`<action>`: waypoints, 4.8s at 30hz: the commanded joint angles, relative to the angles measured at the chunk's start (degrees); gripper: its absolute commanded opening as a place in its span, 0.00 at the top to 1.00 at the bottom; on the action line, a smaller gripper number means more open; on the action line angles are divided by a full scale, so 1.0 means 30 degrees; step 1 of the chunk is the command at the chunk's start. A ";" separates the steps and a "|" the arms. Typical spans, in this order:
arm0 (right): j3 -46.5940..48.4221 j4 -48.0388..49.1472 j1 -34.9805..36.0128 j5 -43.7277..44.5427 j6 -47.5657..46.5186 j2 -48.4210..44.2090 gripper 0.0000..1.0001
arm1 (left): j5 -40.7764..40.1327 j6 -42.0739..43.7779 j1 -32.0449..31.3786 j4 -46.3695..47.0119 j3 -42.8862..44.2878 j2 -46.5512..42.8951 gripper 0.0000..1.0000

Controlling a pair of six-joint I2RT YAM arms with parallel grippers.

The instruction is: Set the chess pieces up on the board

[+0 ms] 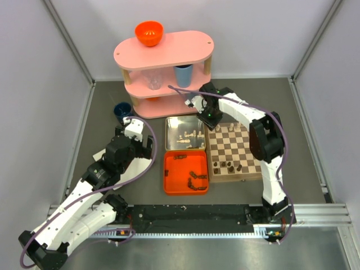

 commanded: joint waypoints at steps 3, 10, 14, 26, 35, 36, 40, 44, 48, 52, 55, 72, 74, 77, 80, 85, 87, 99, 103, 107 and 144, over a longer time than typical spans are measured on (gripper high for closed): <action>0.1160 -0.0224 0.0371 -0.0557 0.0223 -0.0599 0.70 | -0.0021 0.0309 0.0030 0.0805 -0.0153 -0.0273 0.05; 0.1073 -0.0370 0.0313 -0.0851 0.0310 -0.1801 0.70 | 0.0008 0.0309 0.0030 0.0805 -0.0212 -0.0273 0.05; 0.0839 -0.0400 0.0313 -0.0880 0.0340 -0.2942 0.70 | 0.0154 0.0280 0.0030 0.0834 -0.0241 -0.0390 0.05; -0.3407 0.0478 -0.0593 -0.4566 0.0164 -0.9386 0.68 | 0.6002 -0.4958 0.0294 0.2703 0.0023 0.1214 0.01; -0.8356 0.3959 -0.5773 -1.5260 0.1246 -1.4016 0.61 | 0.9411 -0.9653 0.0294 0.4294 0.2298 0.7329 0.02; -0.9434 0.4458 -0.6071 -1.5671 0.1422 -1.4686 0.59 | 0.9383 -0.9768 0.0265 0.3885 0.2859 0.8069 0.04; -1.1552 0.6306 -0.7156 -1.6962 0.1629 -1.5834 0.57 | 0.7398 -1.0645 0.0090 -0.0001 0.6051 1.1761 0.07; -1.2432 0.7069 -0.7977 -1.8017 0.1775 -1.5895 0.57 | 0.5458 -1.1145 -0.0437 -0.3087 0.9679 1.5740 0.22; -1.2522 0.7041 -0.8212 -1.8459 0.1688 -1.5251 0.57 | 0.4930 -1.0942 -0.0614 -0.4029 1.1475 1.8180 0.31; -1.2580 0.7041 -0.8183 -1.8459 0.1571 -1.4957 0.57 | 0.6674 -0.9393 -0.0614 -0.2981 1.1832 1.9121 0.29; -1.2580 0.6983 -0.8212 -1.8254 0.1365 -1.4781 0.57 | 0.8527 -0.8160 -0.0614 -0.1336 1.1653 1.9237 0.28; -1.2229 0.6192 -0.8241 -1.8460 0.0106 -1.3521 0.57 | 0.8975 -0.0697 -0.0497 -0.3293 1.5015 2.1988 0.42; -1.2199 0.6104 -0.8183 -1.8371 0.0018 -1.3521 0.57 | 0.8973 0.0275 -0.0351 -0.4261 1.5723 2.2488 0.46; -1.2170 0.6045 -0.8212 -1.8195 -0.0099 -1.3579 0.57 | 0.9382 0.1215 -0.0058 -0.5344 1.6983 2.3485 0.58; -1.2229 0.5987 -0.8212 -1.8107 -0.0158 -1.3667 0.57 | 0.9675 0.1160 -0.0057 -0.5641 1.7425 2.3897 0.66; -1.2229 0.5958 -0.8212 -1.8136 -0.0158 -1.3668 0.57 | 1.0468 0.1012 -0.0057 -0.5465 1.7425 2.4218 0.68; -1.2200 0.5928 -0.8183 -1.8137 -0.0159 -1.3668 0.57 | 1.0087 0.1187 0.0001 -0.5640 1.7746 2.4657 0.68; -1.2200 0.5898 -0.8212 -1.7931 -0.0275 -1.3784 0.57 | 1.0057 0.1745 0.0148 -0.6491 1.9182 2.6738 0.65; -1.2199 0.5840 -0.8212 -1.7844 -0.0305 -1.3756 0.57 | 0.9969 0.1949 0.0177 -0.6520 1.9475 2.7002 0.58; -1.2199 0.5840 -0.8212 -1.7814 -0.0334 -1.3697 0.57 | 1.0028 0.2067 0.0177 -0.6724 1.9857 2.7469 0.56; -1.2082 0.5518 -0.8447 -1.7931 -0.0510 -1.3726 0.57 | 0.9207 0.1364 0.0236 -0.6286 1.9447 2.8293 0.76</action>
